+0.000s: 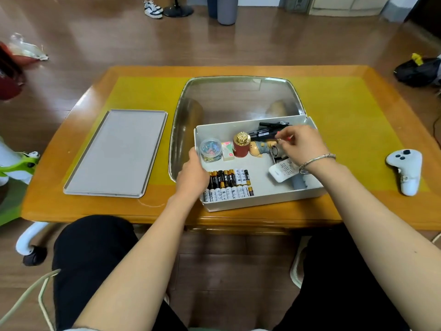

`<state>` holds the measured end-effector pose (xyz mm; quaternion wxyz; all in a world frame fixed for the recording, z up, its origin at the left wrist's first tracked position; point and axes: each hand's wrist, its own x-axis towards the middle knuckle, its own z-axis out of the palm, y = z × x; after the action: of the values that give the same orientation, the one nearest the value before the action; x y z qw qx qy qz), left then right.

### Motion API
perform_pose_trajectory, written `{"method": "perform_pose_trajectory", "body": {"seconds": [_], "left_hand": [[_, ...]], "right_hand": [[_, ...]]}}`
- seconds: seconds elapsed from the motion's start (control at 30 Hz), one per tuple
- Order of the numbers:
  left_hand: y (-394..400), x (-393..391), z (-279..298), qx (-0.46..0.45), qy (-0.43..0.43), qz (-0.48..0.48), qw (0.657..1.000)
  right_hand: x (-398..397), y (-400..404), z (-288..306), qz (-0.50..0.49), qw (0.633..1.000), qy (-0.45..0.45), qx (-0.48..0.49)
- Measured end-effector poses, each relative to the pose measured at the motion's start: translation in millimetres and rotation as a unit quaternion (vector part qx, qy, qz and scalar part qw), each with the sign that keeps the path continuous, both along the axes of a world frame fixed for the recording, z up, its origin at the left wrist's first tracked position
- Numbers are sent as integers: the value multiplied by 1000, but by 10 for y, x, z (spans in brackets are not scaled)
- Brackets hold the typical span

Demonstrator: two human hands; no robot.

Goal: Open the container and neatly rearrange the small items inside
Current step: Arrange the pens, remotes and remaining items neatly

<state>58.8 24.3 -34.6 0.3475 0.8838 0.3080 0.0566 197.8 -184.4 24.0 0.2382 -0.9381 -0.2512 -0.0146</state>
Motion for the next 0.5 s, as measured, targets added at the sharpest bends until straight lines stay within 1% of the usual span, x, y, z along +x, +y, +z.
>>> {"method": "perform_pose_trajectory", "body": {"seconds": [0.1, 0.2, 0.3, 0.5], "left_hand": [[41, 10, 9, -1, -9, -4, 1000], [75, 6, -2, -1, -7, -9, 1000], [110, 16, 2, 0, 6, -15, 1000], [116, 12, 7, 13, 27, -27, 999]], "right_hand": [[121, -152, 15, -87, 996, -19, 7], [222, -253, -21, -133, 991, -18, -8], [289, -224, -63, -138, 990, -3, -27], [435, -33, -64, -115, 990, -19, -75]]}}
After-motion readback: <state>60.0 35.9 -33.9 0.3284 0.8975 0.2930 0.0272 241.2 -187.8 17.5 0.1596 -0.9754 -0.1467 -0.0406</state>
